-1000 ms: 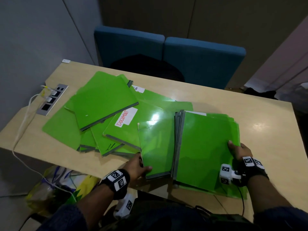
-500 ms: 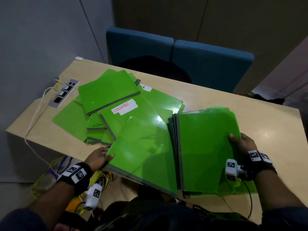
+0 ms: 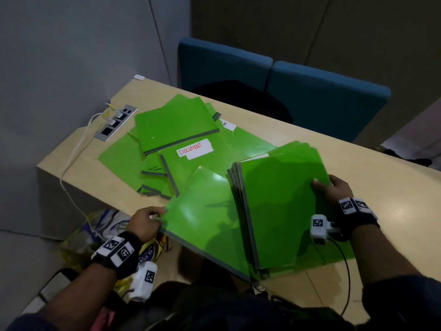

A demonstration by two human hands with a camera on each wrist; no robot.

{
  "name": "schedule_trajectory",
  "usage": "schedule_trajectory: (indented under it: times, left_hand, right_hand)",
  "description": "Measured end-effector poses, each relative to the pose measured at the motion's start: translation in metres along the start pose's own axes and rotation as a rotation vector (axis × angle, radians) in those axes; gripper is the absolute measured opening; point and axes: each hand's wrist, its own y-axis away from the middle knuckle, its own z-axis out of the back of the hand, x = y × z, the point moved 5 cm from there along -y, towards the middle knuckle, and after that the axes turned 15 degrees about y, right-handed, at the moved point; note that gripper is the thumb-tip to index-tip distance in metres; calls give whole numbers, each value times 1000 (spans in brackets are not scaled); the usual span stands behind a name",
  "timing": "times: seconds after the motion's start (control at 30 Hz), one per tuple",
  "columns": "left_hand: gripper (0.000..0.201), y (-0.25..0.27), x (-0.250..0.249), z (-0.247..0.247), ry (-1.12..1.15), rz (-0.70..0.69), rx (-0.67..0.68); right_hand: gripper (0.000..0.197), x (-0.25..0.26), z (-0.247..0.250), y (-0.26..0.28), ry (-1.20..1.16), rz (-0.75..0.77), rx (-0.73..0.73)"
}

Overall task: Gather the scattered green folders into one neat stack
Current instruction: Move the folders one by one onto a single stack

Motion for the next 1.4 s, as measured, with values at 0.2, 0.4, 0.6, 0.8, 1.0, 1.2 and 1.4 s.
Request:
schedule_trajectory:
  times: [0.2, 0.4, 0.6, 0.8, 1.0, 1.2, 1.4]
  left_hand:
    - [91, 7, 24, -19, -279, 213, 47]
    - [87, 7, 14, -30, -321, 173, -46]
    - [98, 2, 13, -45, -271, 260, 56]
    - [47, 6, -16, -30, 218, 106, -19]
    - [43, -23, -75, 5, 755, -78, -341]
    - [64, -51, -62, -38, 527, 267, -165]
    - [91, -57, -46, -56, 295, 304, -201]
  right_hand:
    - [35, -6, 4, -5, 69, -17, -42]
    - [39, -11, 3, -8, 119, 18, -71]
    - [41, -10, 3, -1, 115, 28, -80]
    - [36, -24, 0, 7, 37, -16, -69]
    - [37, -51, -6, 17, -53, -117, -84]
    - [32, -72, -13, 19, -83, -187, -95]
    - [35, -92, -17, 13, -63, -231, -83]
